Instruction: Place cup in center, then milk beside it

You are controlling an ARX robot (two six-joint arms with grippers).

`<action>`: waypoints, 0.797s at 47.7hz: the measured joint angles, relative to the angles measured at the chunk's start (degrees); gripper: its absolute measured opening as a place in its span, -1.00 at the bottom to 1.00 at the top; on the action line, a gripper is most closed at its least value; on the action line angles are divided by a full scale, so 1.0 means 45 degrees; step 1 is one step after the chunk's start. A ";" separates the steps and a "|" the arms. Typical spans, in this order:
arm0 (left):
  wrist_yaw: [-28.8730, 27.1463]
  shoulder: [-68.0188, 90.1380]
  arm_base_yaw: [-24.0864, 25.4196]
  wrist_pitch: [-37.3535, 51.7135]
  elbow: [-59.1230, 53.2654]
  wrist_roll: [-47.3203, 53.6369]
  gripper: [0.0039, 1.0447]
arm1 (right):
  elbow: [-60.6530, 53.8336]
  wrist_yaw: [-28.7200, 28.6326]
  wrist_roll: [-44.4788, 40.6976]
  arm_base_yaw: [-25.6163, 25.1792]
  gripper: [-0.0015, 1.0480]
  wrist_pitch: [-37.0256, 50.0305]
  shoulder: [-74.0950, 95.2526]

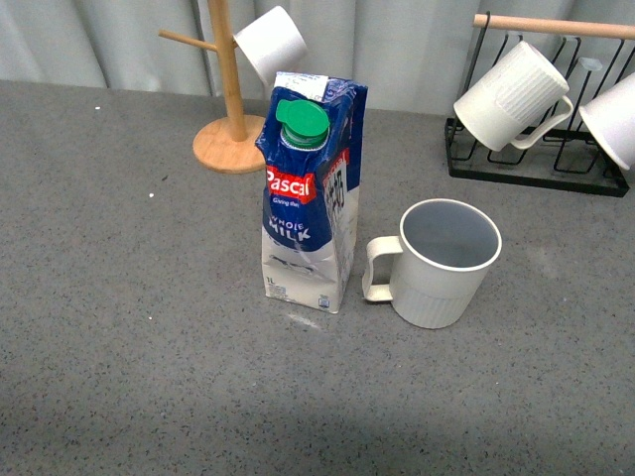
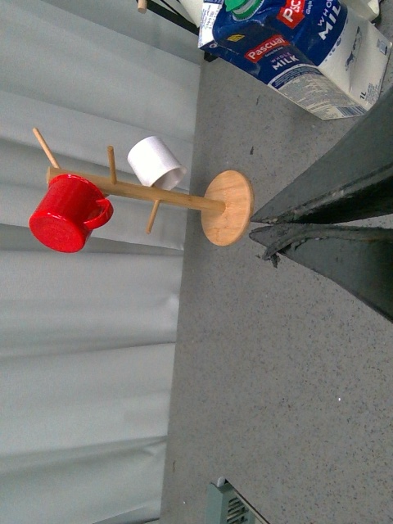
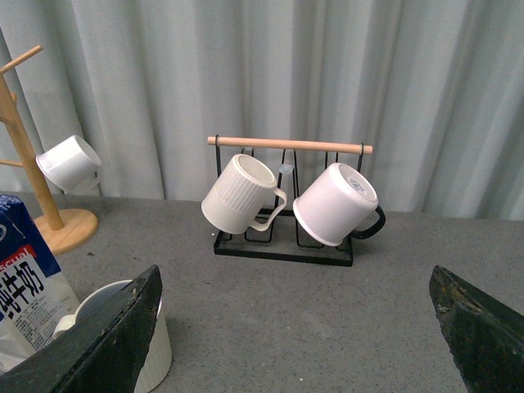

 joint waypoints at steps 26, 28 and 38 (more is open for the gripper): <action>0.0000 -0.2429 0.0000 -0.2399 0.0000 0.0000 -0.93 | 0.0000 0.0000 0.0000 0.0000 0.83 0.0000 0.0000; 0.0000 -0.2555 0.0000 -0.2526 0.0000 0.0000 -0.93 | 0.0000 0.0000 0.0000 0.0000 0.83 0.0000 0.0000; 0.0005 -0.4765 0.0000 -0.4920 0.0000 0.0000 -0.93 | 0.0000 0.0010 0.0000 0.0000 0.83 0.0000 0.0000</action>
